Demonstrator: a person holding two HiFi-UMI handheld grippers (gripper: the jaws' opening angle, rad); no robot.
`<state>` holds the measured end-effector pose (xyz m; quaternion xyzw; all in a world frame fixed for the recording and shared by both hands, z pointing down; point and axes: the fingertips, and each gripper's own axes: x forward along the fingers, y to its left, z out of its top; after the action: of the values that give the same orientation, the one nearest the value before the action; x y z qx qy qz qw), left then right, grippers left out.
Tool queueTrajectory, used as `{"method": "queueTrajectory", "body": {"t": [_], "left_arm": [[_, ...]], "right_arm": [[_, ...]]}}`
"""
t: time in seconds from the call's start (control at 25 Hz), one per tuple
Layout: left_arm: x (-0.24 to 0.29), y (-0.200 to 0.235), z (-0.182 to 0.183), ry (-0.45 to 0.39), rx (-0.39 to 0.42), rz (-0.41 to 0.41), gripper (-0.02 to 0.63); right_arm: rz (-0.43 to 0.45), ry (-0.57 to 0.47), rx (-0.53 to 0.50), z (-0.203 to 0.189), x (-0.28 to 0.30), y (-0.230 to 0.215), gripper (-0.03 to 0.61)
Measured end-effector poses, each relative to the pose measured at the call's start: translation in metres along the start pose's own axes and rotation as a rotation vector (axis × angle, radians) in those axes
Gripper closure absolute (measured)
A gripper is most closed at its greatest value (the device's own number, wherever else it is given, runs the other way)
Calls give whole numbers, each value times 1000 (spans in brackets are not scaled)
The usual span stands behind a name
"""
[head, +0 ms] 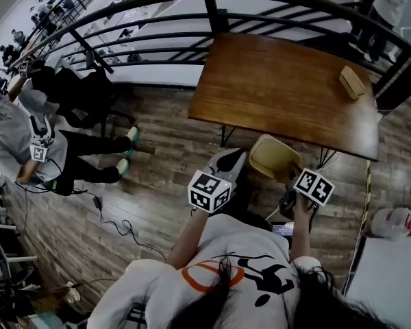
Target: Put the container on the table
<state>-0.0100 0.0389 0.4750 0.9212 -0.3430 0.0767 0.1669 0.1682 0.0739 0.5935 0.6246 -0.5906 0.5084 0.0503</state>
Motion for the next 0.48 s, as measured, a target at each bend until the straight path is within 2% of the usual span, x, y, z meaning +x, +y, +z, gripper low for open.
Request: {"method": "queueTrajectory", "body": {"t": [0.24,0.48], "left_arm": [[27,46,10,2,-8,3,614],[71,92,36,2,-3,-3,614]], "right_arm": [[7,4,-17,27,44,23,549],[-8,11,-14,75,90,38,549]]}}
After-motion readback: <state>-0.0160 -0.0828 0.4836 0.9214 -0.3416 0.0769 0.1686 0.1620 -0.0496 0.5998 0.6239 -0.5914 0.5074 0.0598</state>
